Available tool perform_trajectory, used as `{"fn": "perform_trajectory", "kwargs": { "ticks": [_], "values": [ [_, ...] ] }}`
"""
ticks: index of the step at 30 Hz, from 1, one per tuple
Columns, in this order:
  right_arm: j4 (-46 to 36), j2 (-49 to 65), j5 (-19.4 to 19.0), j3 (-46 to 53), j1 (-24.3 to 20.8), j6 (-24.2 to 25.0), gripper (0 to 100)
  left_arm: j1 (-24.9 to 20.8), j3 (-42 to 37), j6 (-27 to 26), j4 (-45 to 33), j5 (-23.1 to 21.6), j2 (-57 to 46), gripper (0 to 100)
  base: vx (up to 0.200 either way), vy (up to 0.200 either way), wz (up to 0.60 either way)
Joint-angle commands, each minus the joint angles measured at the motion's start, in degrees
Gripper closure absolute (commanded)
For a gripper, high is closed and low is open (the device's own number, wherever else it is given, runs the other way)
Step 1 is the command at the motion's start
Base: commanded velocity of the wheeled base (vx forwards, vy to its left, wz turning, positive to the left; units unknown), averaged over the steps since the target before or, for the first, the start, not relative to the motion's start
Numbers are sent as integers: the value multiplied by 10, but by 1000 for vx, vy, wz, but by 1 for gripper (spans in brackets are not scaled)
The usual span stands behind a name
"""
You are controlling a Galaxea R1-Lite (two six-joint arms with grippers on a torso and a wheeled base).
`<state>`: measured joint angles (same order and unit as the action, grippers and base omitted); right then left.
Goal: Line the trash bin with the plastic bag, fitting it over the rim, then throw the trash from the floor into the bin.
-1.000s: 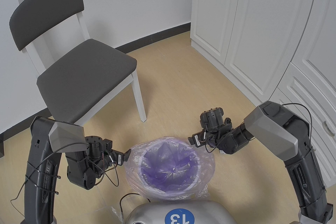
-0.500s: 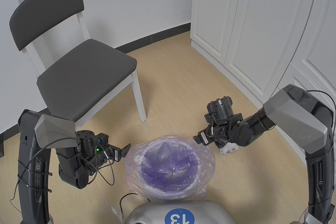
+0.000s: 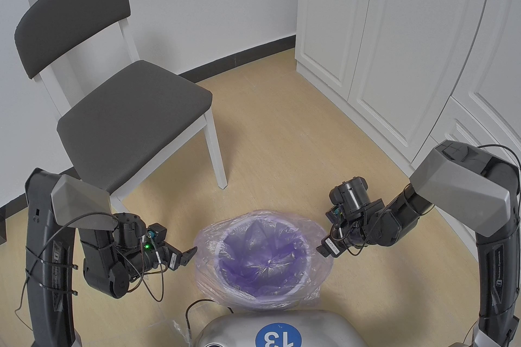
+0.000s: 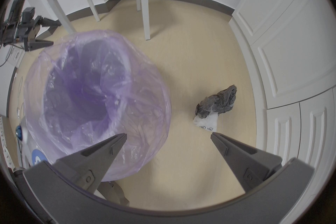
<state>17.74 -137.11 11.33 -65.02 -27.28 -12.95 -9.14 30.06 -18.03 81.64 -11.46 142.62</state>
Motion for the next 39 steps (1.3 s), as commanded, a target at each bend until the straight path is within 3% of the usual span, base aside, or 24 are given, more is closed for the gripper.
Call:
{"fn": "perform_trajectory", "kwargs": {
  "ticks": [1, 10, 17, 18, 26, 32, 36, 39],
  "values": [
    [2, -25, 0, -1, 0, -2, 0, -8, 5, 2, 1, 2, 21, 0, 0, 0, 0],
    [-2, -63, 4, -48, 4, -11, 0, -10, 5, -7, -8, 7, 32, 0, 0, 0, 0],
    [-9, -80, 7, -92, 11, -15, 0, -24, 10, -20, -18, 54, 37, 0, 0, 0, 0],
    [-34, -91, 8, -128, 16, -14, 0, -32, 13, -35, -23, 97, 35, 0, 0, 0, 0],
    [-89, -141, 41, -260, 25, -12, 0, -48, 41, -56, -32, 205, 37, 0, 0, 0, 0],
    [-133, -170, 42, -346, 21, 16, 0, -49, 30, -47, -9, 206, 41, 0, 0, 0, 0],
    [-140, -165, 42, -314, 19, 17, 0, -54, -14, -20, 72, 198, 41, 0, 0, 0, 0],
    [-137, -131, 39, -286, 19, 22, 0, -44, -59, -7, 84, 181, 13, 0, 0, 0, 0]
  ]
}}
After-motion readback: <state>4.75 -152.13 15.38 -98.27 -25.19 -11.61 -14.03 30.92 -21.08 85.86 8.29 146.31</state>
